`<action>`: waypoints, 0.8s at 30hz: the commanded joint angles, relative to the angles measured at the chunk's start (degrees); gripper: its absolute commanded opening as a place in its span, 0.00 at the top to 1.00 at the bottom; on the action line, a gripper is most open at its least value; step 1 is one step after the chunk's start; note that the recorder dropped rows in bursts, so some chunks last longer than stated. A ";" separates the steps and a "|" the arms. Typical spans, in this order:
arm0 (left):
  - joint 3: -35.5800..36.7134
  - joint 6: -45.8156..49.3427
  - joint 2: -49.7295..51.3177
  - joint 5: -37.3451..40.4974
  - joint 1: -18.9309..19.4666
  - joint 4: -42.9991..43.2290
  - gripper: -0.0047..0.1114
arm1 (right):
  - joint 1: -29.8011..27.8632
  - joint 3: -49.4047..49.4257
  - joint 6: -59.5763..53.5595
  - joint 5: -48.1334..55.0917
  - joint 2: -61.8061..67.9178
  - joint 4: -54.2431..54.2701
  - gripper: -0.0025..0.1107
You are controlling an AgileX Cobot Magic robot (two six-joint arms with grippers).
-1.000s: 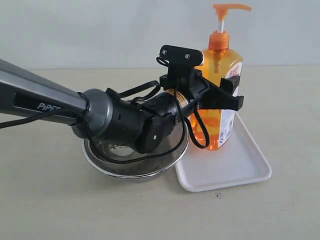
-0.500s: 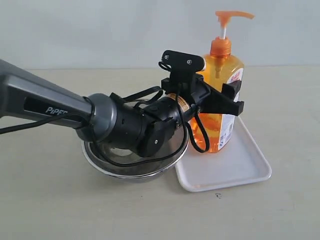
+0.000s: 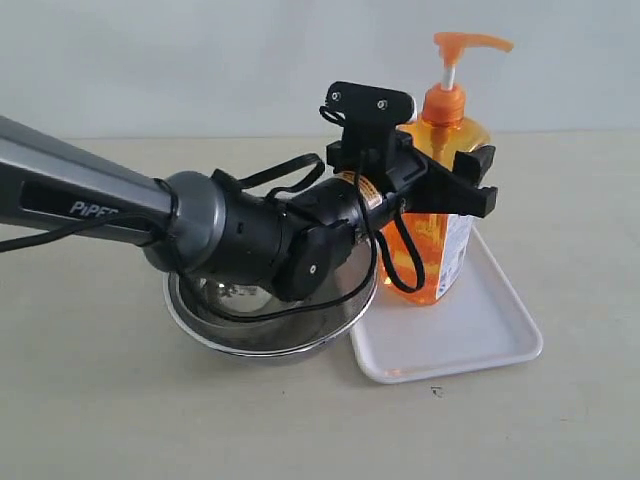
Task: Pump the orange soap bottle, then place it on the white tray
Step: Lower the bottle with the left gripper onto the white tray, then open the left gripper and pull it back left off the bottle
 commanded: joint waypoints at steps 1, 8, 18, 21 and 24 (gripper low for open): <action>-0.34 -0.37 -3.80 6.24 -0.14 -0.13 0.32 | -0.13 -0.02 0.01 -0.31 -0.36 -0.05 0.98; -0.34 3.12 -6.54 14.98 -0.14 0.23 0.32 | -0.13 -0.02 0.01 -0.31 -0.36 -0.05 0.98; -0.34 1.31 -6.54 19.05 0.00 0.49 0.20 | -0.13 -0.02 0.01 -0.31 -0.36 -0.05 0.98; -0.34 0.94 -6.54 19.89 0.00 1.53 0.08 | -0.13 -0.02 0.01 -0.31 -0.36 -0.05 0.98; -0.34 0.94 -6.54 21.44 0.00 2.61 0.07 | -0.13 -0.02 0.01 -0.31 -0.36 -0.05 0.98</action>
